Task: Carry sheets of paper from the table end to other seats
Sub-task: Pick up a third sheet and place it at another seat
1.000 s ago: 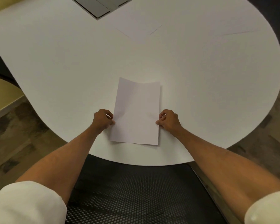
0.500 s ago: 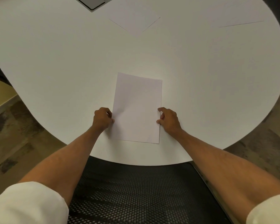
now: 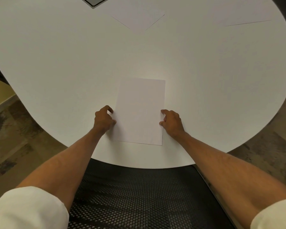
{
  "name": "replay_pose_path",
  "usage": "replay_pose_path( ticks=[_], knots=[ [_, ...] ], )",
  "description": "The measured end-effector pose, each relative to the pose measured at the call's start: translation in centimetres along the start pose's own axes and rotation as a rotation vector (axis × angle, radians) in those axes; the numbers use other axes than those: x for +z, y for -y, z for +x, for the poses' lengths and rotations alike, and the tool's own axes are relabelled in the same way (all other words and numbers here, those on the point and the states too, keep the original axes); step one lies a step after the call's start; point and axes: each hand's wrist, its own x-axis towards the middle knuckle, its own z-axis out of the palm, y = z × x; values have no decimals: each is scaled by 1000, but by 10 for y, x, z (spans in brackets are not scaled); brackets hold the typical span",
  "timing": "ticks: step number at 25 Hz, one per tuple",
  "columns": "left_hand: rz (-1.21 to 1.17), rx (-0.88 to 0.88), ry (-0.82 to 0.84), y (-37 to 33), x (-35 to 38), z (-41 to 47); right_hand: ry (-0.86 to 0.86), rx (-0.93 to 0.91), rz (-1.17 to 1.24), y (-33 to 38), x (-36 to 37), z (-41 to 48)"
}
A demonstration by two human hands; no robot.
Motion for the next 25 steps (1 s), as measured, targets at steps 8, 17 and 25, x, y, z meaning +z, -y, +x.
replay_pose_path(
  ticks=[8, 17, 25],
  knots=[
    [-24, -10, -3, 1, 2, 2, -20, 6, 24, 0, 1, 1],
    [-70, -10, -69, 0, -2, 7, -40, 24, 71, 1, -8, -2],
    [364, 279, -210, -48, -8, -7, -119, -62, -27, 6, -49, -6]
  ],
)
